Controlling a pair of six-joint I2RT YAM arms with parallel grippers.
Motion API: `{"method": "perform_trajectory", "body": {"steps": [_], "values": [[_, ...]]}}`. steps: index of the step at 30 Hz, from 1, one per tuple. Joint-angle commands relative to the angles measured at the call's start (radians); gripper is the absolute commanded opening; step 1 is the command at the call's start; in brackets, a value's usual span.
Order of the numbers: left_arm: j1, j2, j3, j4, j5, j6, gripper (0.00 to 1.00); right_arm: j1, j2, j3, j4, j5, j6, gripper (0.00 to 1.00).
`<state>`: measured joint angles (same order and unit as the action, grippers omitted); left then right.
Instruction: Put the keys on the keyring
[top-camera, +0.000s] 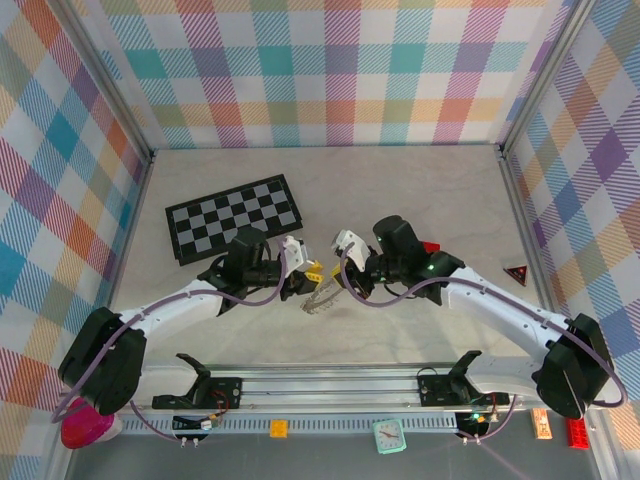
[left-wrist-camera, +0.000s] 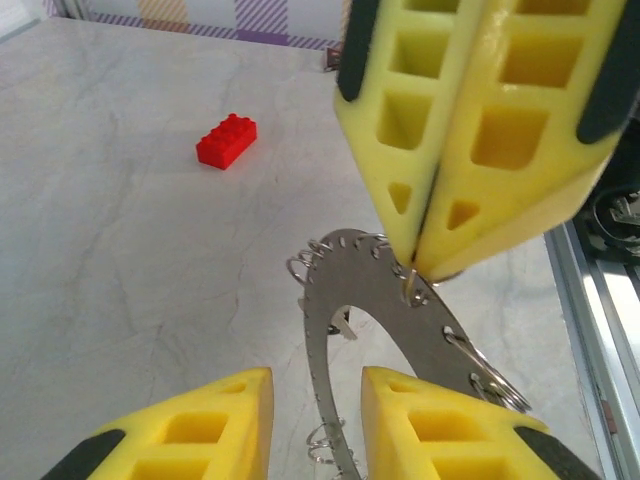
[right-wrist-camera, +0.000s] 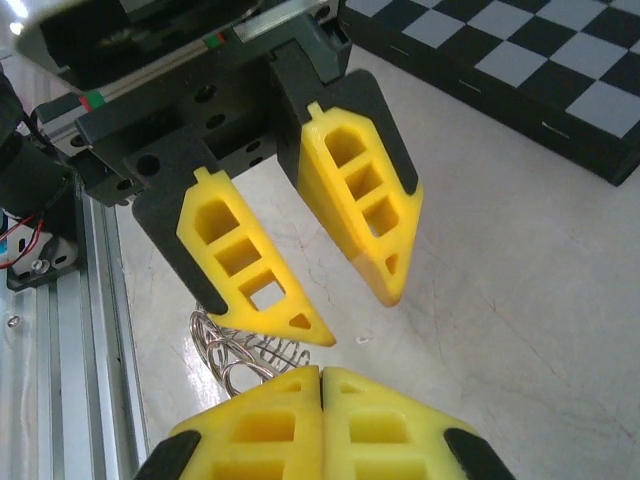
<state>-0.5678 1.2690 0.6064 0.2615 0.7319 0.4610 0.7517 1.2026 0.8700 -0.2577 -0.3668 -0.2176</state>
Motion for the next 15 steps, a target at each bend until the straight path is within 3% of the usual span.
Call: {"method": "perform_trajectory", "body": {"steps": [1, 6, 15], "values": [[0.009, 0.012, -0.006, 0.016, 0.08, 0.046, 0.29, -0.006, -0.018, -0.003, 0.074, -0.047, -0.058, 0.0], [0.008, 0.013, -0.037, 0.12, 0.12, -0.018, 0.3, -0.006, -0.002, 0.01, 0.053, -0.055, -0.072, 0.0], [0.008, 0.015, -0.033, 0.156, 0.141, -0.052, 0.3, -0.005, 0.035, 0.043, 0.004, -0.107, -0.103, 0.0]]}}
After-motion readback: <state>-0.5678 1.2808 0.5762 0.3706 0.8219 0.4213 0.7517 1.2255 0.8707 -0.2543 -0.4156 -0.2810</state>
